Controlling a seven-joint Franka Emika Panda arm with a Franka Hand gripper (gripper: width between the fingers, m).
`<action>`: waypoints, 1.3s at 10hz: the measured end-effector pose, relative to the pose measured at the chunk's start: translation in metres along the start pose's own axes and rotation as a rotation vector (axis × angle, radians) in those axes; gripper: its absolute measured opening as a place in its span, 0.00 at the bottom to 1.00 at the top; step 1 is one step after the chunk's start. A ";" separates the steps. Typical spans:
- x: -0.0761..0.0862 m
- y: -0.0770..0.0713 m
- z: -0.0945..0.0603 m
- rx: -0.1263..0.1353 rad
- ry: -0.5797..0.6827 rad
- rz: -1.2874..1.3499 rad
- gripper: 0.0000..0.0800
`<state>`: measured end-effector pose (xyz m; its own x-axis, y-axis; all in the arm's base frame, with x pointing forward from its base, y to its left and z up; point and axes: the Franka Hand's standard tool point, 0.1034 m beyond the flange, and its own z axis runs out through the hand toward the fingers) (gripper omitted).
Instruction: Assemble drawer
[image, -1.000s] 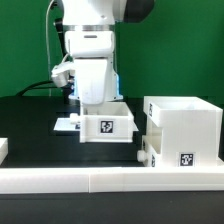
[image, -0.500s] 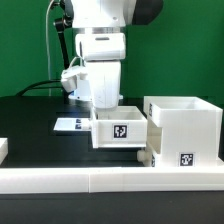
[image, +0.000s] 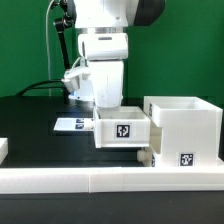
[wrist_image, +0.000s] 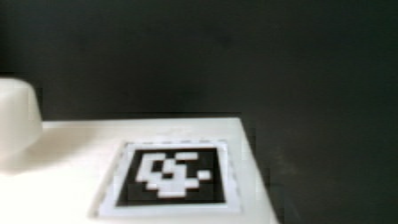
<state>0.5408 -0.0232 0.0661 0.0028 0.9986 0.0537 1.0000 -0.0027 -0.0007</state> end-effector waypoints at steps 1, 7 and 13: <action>0.000 0.000 0.000 0.000 0.000 0.000 0.05; 0.002 0.005 0.004 0.009 0.004 0.007 0.05; 0.011 0.005 0.004 0.014 0.009 0.025 0.05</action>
Offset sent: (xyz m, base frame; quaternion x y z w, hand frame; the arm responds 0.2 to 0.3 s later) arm 0.0162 0.0059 -0.0005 0.0149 0.0064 0.0098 0.9998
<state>0.5456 -0.0121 0.0623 0.0279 0.9977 0.0621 0.9995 -0.0270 -0.0158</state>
